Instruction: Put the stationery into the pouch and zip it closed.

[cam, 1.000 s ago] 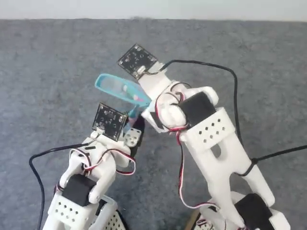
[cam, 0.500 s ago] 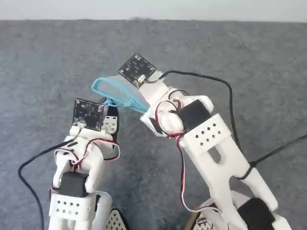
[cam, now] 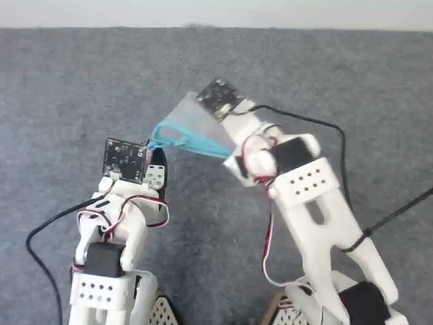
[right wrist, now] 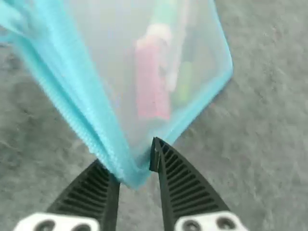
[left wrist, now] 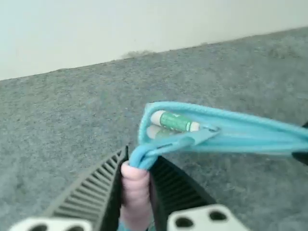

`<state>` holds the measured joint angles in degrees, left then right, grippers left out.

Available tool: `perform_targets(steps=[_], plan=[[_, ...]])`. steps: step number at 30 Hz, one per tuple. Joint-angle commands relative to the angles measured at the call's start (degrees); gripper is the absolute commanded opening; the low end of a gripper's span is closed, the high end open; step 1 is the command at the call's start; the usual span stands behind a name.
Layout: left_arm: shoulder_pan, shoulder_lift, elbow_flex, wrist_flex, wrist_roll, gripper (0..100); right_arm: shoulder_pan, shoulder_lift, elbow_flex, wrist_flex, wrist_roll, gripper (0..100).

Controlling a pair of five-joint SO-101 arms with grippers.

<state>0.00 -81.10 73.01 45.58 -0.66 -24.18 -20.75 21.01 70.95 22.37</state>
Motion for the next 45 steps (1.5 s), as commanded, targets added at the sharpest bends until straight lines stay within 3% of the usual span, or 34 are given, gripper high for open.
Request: perform_targets(steps=[1,10,15,22,27,31,35,38,45], plan=[[-2.81,-0.53,-1.89,-2.81,0.88,1,8.40,-0.13,1.23,0.22,2.29,0.6],[-2.37,-0.44,-1.36,-2.81,0.88,1,17.27,-0.22,0.97,0.22,7.38,0.6],[-0.09,-0.44,-1.10,-2.64,0.97,1,17.63,-0.31,0.88,0.22,7.12,0.6],[9.67,-0.44,1.89,-2.37,0.79,1,9.89,-1.98,-2.29,4.09,1.93,1.2],[14.51,-0.44,2.77,-2.37,0.70,1,3.21,-13.67,-1.85,6.11,-2.20,12.3],[16.70,-0.44,3.30,-2.46,0.70,1,-3.21,-24.66,3.69,7.52,-2.55,19.0],[18.90,-0.44,3.30,-2.37,0.70,4,-10.42,-29.23,13.89,1.71,-2.46,20.5],[19.96,-0.44,3.30,-2.02,0.70,9,-11.03,-27.03,19.08,-4.44,-2.29,20.5],[20.04,-0.44,3.30,-2.02,0.70,8,-7.34,-16.75,20.40,-15.25,2.02,20.8]])
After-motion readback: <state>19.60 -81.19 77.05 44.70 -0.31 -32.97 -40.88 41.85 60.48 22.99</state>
